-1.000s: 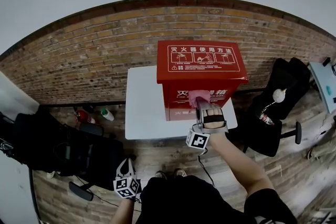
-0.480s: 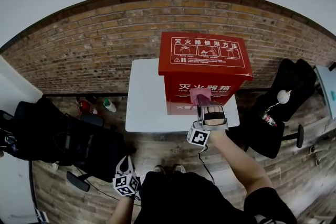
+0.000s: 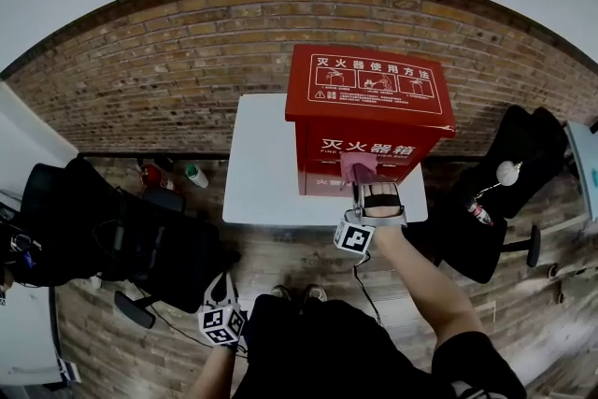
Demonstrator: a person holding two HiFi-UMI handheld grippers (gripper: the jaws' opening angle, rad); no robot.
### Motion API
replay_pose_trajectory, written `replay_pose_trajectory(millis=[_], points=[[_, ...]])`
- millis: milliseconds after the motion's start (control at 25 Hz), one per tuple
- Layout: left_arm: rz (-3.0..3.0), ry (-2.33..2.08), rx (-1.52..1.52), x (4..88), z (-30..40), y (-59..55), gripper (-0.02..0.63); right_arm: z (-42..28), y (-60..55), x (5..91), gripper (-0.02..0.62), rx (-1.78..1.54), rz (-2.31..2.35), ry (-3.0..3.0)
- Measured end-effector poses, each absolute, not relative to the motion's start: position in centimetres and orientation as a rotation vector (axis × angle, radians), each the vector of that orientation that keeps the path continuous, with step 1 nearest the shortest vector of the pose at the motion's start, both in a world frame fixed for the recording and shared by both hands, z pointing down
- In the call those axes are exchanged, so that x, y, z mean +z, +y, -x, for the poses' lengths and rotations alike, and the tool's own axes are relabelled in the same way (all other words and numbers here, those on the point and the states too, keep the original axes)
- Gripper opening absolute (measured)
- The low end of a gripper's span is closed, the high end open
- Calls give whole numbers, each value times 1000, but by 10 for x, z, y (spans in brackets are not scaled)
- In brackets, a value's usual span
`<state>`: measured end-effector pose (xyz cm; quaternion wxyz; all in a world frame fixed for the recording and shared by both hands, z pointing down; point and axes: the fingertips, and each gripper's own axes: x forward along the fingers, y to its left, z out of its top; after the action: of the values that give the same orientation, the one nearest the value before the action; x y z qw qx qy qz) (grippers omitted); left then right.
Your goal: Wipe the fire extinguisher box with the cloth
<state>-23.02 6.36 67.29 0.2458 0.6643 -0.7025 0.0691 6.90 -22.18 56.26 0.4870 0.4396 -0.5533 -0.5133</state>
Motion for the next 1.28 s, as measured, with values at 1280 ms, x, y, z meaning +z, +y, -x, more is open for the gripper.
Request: replay_pose_trajectory(millis=[1280], points=[[-1770, -1930, 264, 673, 234, 90, 21, -69, -223, 616, 100, -1201, -1064, -1394]])
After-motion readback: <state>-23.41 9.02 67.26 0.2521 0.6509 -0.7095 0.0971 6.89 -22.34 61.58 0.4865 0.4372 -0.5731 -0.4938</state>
